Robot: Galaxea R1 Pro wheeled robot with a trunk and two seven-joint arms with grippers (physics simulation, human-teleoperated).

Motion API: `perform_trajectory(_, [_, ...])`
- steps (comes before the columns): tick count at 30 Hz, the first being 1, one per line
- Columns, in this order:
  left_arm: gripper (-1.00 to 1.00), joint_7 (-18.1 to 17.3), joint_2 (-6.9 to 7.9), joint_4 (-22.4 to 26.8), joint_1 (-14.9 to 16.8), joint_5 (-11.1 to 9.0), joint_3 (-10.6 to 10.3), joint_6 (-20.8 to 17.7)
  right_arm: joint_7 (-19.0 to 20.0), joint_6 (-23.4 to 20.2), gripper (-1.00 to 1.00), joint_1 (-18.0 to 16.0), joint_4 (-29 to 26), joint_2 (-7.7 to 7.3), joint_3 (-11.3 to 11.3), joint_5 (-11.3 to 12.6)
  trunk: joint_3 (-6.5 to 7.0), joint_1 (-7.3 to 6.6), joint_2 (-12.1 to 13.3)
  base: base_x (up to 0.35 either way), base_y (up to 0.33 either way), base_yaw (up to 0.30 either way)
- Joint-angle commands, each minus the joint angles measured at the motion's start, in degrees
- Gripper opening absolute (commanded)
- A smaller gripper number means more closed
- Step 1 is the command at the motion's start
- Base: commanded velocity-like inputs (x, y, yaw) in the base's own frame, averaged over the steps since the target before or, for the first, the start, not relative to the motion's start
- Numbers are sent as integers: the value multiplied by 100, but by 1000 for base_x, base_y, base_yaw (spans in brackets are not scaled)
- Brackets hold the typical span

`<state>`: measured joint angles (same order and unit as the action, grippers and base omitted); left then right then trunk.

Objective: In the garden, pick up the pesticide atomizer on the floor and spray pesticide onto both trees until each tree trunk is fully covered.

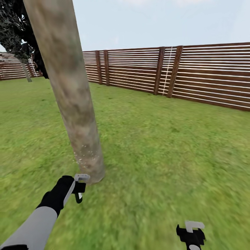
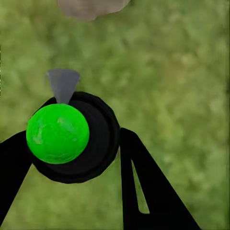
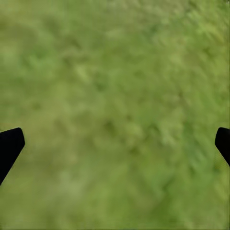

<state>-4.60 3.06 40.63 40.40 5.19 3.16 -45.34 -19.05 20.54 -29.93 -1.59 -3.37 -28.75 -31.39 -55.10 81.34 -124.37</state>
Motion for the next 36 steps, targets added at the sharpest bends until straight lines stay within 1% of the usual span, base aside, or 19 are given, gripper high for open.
perform_trajectory(1, [-100,-29,-27,6,3,67,18,56,-20,20,100,-4,10,-2,-45,-60,-5,1,-2,198,-178,134])
perform_trajectory(4, [-100,204,-45,6,3,47,18,154,-20,20,100,-4,10,-1,-45,-60,-5,1,-2,211,-196,32])
perform_trajectory(7, [-100,267,-45,6,3,40,18,161,-20,20,100,-4,10,8,-43,-60,-5,1,-2,198,-216,5])
perform_trajectory(17, [-100,271,-44,6,3,43,18,157,-20,20,100,-4,10,11,-43,-60,-5,1,-2,37,-268,11])
perform_trajectory(23, [-100,271,-43,9,3,44,18,157,-20,20,100,-4,10,11,-44,-60,-5,1,-2,8,-276,221])
perform_trajectory(28, [-100,275,-35,11,3,44,26,157,-20,20,100,-4,10,11,-43,-60,-5,1,-2,106,-276,253])
perform_trajectory(36, [-100,275,-43,15,3,42,24,157,-28,20,100,1,10,-23,-48,-68,-5,1,-2,70,-274,26])
